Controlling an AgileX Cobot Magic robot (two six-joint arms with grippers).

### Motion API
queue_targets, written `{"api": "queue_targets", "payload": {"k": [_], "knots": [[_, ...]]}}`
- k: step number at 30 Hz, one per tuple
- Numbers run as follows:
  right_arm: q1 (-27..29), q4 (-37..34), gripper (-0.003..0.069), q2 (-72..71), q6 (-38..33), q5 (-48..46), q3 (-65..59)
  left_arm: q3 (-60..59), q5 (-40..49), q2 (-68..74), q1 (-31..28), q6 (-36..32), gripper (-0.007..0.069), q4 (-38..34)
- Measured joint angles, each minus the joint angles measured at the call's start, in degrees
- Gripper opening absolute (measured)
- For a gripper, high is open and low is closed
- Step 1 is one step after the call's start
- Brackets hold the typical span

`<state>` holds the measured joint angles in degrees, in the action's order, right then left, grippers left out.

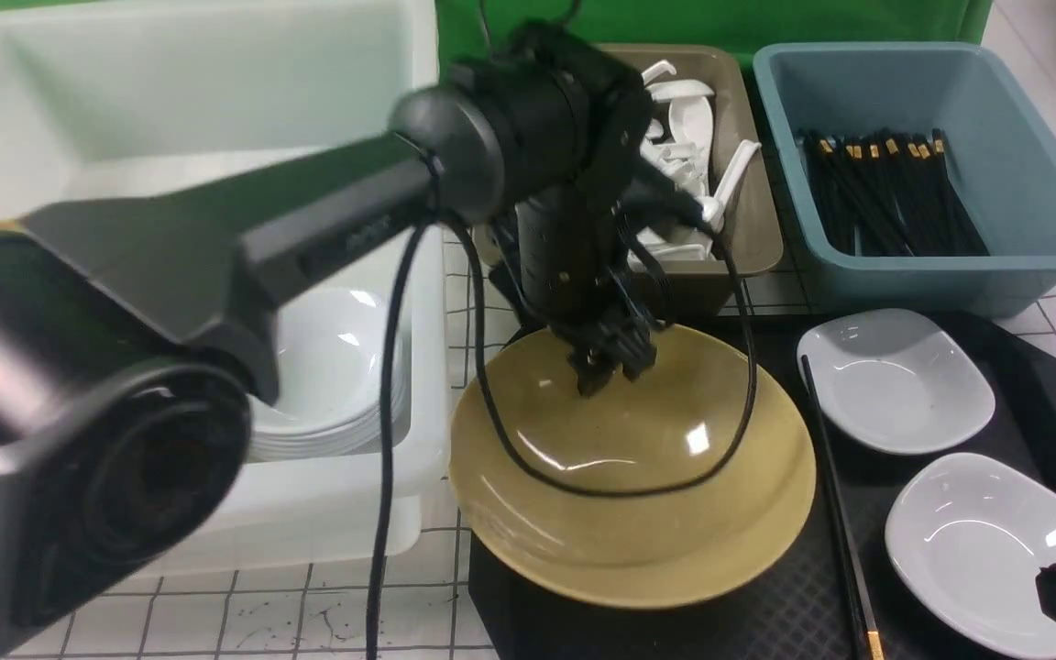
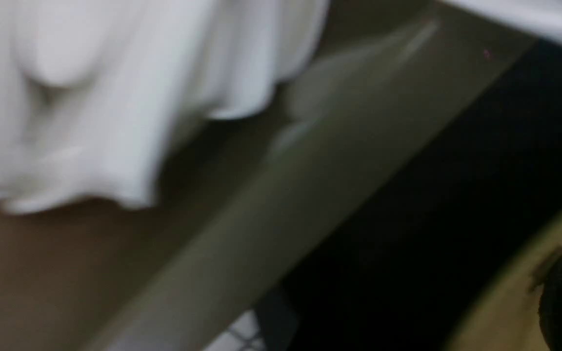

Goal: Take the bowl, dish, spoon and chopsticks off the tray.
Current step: Use the left arm to grab the yellow noodle bowl on the left, then use the left arm to put the noodle bowl into the large storage box on the left

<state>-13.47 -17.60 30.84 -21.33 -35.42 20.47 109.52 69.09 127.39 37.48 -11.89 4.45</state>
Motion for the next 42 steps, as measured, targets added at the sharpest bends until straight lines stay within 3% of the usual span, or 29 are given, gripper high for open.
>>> {"api": "queue_targets", "payload": {"k": [2,8,12,17,24,30,35,37,39,42], "knots": [[0.0,0.0,0.0048,0.0,0.0,0.0,0.0,0.17,0.88,0.7,0.0,-1.21,0.0437,-0.57],[0.0,0.0,0.005,0.0,0.06,0.0,0.0,1.1,3.15,-0.29,-0.36,-3.88,0.021,-4.45],[0.0,0.0,0.0055,0.0,0.06,0.0,0.0,1.61,3.27,-2.03,-0.36,-3.93,0.0154,-6.06],[0.0,0.0,0.006,0.0,0.06,0.0,0.0,2.06,2.52,-7.94,-0.31,-4.87,0.0013,-12.97],[0.0,-0.11,0.0069,0.0,0.06,0.0,0.0,2.06,0.73,-19.39,-0.27,-5.54,0.001,-16.1],[0.0,-0.11,0.0075,0.0,0.06,0.0,0.0,2.06,-0.83,-32.68,-1.56,2.53,0.0006,-3.25],[0.0,-0.3,0.0079,0.0,0.06,-0.05,0.0,-2.45,3.22,-43.99,-15.13,14.11,0.0004,11.11],[0.0,-0.31,0.008,0.0,0.06,-0.05,0.0,-4.88,3.22,-45.96,-18.75,15.9,0.0004,12.88],[0.0,-0.74,0.0085,0.0,0.06,-0.05,0.0,-12.84,1.99,-50.96,-28.99,20.14,0.0006,15.57],[0.0,-1.0,0.0088,0.0,0.06,-0.01,0.0,-23.86,-1.7,-55.98,-37.8,23.69,0.0005,14.75]]}}
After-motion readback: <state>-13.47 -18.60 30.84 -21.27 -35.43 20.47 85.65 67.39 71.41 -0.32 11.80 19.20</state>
